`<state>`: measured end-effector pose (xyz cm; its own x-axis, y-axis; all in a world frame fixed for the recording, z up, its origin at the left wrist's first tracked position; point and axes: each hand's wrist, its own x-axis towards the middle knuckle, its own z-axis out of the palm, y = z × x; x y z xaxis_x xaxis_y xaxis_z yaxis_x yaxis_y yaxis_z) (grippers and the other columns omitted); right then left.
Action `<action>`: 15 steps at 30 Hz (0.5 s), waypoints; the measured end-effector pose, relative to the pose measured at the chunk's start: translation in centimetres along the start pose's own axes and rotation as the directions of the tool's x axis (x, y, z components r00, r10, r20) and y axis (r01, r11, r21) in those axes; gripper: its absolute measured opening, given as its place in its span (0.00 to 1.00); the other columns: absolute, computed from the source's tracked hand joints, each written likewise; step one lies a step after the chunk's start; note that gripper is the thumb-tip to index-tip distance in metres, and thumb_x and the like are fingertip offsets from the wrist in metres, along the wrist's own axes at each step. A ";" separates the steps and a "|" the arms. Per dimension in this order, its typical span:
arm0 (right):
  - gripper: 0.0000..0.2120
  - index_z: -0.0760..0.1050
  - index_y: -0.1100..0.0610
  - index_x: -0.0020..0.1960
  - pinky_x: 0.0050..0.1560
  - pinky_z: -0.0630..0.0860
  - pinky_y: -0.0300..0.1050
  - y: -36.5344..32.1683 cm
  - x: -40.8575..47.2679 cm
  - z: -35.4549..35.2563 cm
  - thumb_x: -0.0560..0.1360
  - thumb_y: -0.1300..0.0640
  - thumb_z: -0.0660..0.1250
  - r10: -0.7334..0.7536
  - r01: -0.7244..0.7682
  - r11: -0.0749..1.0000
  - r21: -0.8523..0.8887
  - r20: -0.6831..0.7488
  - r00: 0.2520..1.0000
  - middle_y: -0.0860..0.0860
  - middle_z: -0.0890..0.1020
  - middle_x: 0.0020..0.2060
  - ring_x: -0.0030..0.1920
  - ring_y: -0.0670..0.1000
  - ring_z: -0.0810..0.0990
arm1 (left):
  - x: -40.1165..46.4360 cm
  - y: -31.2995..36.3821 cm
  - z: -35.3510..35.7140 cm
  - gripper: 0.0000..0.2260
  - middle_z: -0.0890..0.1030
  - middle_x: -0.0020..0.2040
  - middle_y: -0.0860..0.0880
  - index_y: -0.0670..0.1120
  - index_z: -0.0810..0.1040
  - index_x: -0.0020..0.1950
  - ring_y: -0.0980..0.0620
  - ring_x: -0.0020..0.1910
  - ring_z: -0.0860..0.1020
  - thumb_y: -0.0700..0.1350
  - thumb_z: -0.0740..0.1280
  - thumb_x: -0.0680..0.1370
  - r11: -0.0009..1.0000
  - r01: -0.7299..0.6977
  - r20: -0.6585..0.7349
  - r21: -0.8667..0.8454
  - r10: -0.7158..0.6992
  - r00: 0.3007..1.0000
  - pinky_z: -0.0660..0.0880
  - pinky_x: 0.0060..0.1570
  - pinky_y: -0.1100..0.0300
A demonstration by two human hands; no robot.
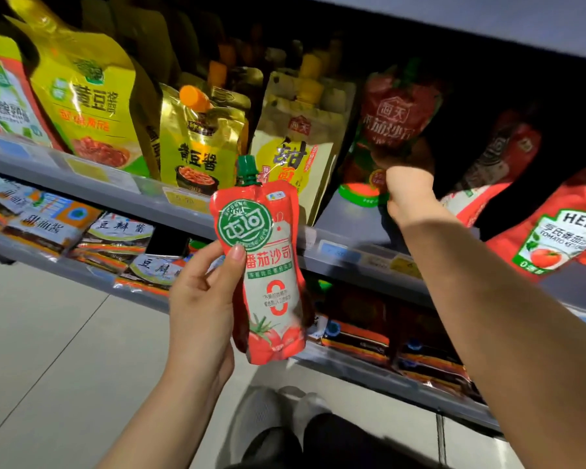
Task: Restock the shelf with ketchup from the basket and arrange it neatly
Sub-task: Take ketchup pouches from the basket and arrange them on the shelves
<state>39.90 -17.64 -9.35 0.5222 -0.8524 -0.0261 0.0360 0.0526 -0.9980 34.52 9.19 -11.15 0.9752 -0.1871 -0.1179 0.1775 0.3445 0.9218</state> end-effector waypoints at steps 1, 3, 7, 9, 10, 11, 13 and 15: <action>0.23 0.68 0.57 0.67 0.61 0.74 0.50 -0.2 -0.2 0.4 0.73 0.61 0.70 -0.014 0.013 0.999 -0.044 -0.016 1.000 0.57 0.75 0.65 0.63 0.58 0.74 | -0.1 0.1 0.1 0.05 0.84 0.33 0.54 0.45 0.78 0.47 0.59 0.30 0.80 0.38 0.63 0.78 1.000 0.009 0.002 -0.006 -0.009 1.000 0.73 0.27 0.69; 0.21 0.69 0.57 0.66 0.60 0.75 0.47 -0.4 -0.7 0.5 0.74 0.61 0.68 -0.023 0.017 0.994 -0.112 -0.046 0.999 0.55 0.77 0.61 0.59 0.54 0.76 | -0.2 0.2 0.2 0.06 0.84 0.34 0.53 0.46 0.78 0.48 0.59 0.31 0.81 0.39 0.63 0.78 1.000 0.020 0.003 -0.011 -0.020 1.000 0.74 0.29 0.68; 0.19 0.71 0.64 0.59 0.54 0.76 0.47 -0.9 -4.3 -1.0 0.72 0.59 0.71 0.046 -0.062 0.966 -0.250 -0.070 0.997 0.56 0.77 0.53 0.53 0.53 0.78 | -0.4 0.5 0.4 0.06 0.84 0.34 0.54 0.46 0.78 0.47 0.59 0.31 0.81 0.38 0.63 0.78 1.000 -0.004 0.028 0.005 0.004 1.000 0.74 0.28 0.68; 0.23 0.67 0.63 0.64 0.61 0.71 0.45 -1.1 -8.3 -2.6 0.73 0.58 0.71 -0.076 0.076 0.950 -0.302 0.012 0.997 0.54 0.73 0.58 0.58 0.52 0.73 | -0.8 0.6 0.7 0.06 0.84 0.33 0.54 0.45 0.78 0.47 0.60 0.30 0.81 0.37 0.63 0.78 1.000 -0.019 0.058 0.018 0.018 0.998 0.73 0.27 0.69; 0.24 0.67 0.61 0.66 0.62 0.70 0.40 -1.1 -10.7 -3.6 0.74 0.59 0.70 -0.133 0.149 0.946 -0.288 0.077 0.988 0.51 0.72 0.59 0.59 0.48 0.72 | -1.1 0.7 1.0 0.06 0.84 0.34 0.54 0.45 0.78 0.47 0.60 0.31 0.81 0.37 0.63 0.78 0.999 -0.027 0.077 0.024 0.026 0.997 0.74 0.28 0.69; 0.24 0.66 0.58 0.68 0.62 0.68 0.34 -0.9 -12.9 -4.8 0.74 0.60 0.69 -0.164 0.192 0.934 -0.300 0.119 0.979 0.48 0.71 0.60 0.60 0.45 0.71 | -1.3 0.7 1.2 0.06 0.84 0.34 0.54 0.44 0.78 0.48 0.60 0.32 0.81 0.37 0.63 0.78 0.999 -0.037 0.098 0.035 0.033 0.995 0.74 0.29 0.68; 0.23 0.68 0.56 0.68 0.56 0.69 0.28 -0.2 -15.0 -7.3 0.74 0.59 0.69 -0.218 0.248 0.886 -0.392 0.121 0.968 0.48 0.73 0.59 0.59 0.44 0.73 | -2.0 0.7 1.5 0.06 0.84 0.35 0.55 0.45 0.79 0.49 0.60 0.33 0.82 0.37 0.63 0.78 0.996 -0.056 0.139 0.062 0.046 0.989 0.75 0.30 0.68; 0.21 0.70 0.56 0.64 0.51 0.72 0.31 0.1 -15.2 -9.9 0.73 0.57 0.70 -0.282 0.282 0.843 -0.458 0.072 0.957 0.52 0.77 0.57 0.55 0.46 0.77 | -2.7 0.7 1.8 0.07 0.84 0.34 0.56 0.46 0.79 0.47 0.60 0.32 0.81 0.37 0.63 0.78 0.994 -0.066 0.170 0.088 0.051 0.984 0.75 0.29 0.68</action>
<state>23.50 -9.82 -9.66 0.5505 -0.7932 0.2602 -0.2122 -0.4344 -0.8754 31.81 8.26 -9.48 0.9463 -0.3231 -0.0065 0.1000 0.2739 0.9565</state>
